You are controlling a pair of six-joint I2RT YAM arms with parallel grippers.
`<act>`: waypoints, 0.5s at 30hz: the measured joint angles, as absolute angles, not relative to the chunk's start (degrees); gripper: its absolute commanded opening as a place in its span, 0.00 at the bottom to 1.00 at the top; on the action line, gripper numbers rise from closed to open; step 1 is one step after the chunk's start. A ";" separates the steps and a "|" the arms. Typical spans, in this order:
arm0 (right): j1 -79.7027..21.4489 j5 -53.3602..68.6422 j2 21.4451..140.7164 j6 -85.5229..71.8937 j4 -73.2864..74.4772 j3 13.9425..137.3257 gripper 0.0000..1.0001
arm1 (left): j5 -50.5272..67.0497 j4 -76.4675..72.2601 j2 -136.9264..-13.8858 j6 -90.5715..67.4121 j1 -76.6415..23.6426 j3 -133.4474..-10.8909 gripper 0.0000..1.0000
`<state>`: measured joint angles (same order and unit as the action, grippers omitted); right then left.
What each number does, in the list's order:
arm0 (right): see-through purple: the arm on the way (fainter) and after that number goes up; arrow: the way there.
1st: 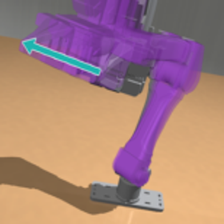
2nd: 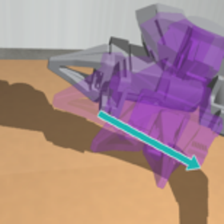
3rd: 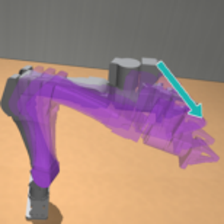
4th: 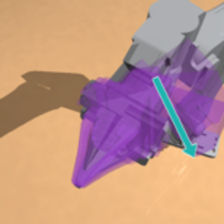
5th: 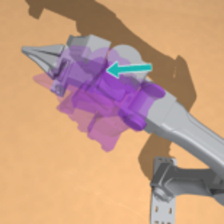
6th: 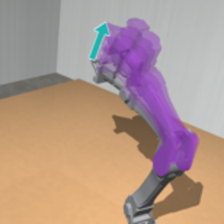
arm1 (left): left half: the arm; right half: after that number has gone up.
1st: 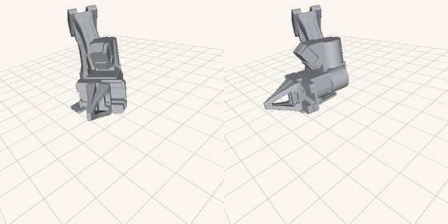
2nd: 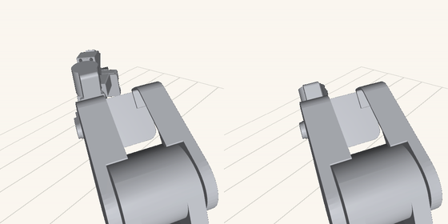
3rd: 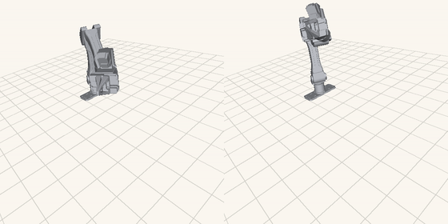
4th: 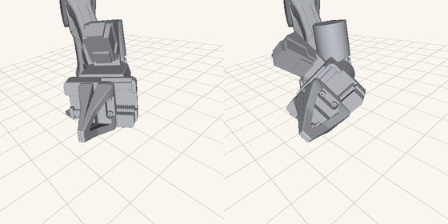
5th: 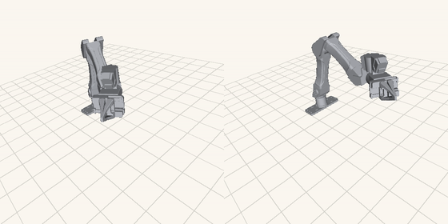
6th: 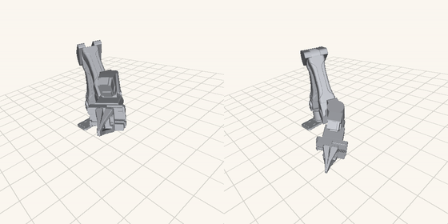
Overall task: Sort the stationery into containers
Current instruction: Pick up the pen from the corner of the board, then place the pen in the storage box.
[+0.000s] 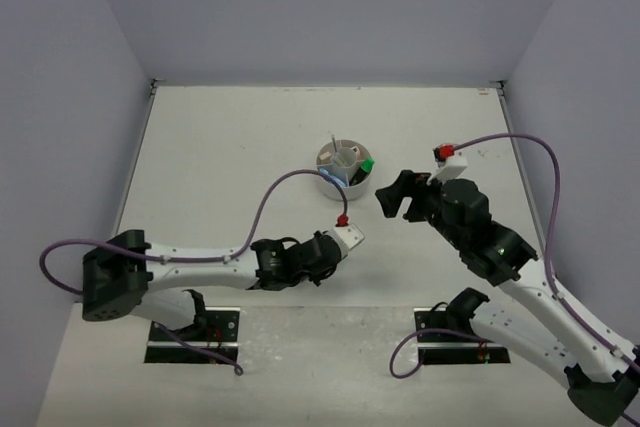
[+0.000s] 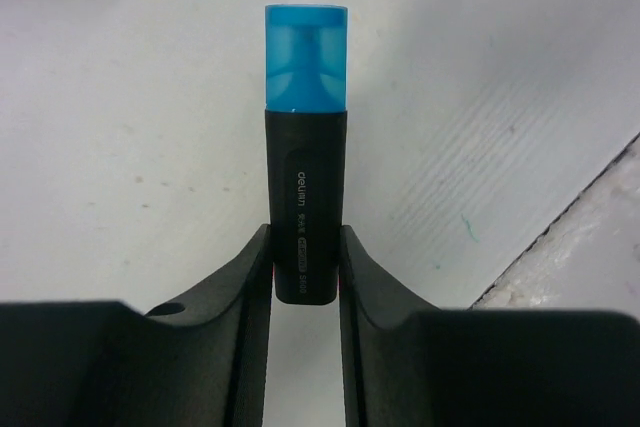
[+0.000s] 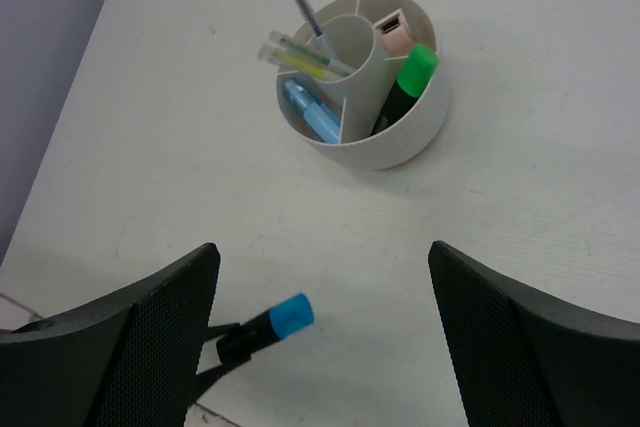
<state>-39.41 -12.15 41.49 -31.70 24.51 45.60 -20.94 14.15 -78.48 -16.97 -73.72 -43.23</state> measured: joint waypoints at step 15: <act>-38.94 14.60 52.07 -37.44 7.28 43.31 0.72 | -33.01 -2.94 -50.72 -21.87 -73.95 -30.11 0.00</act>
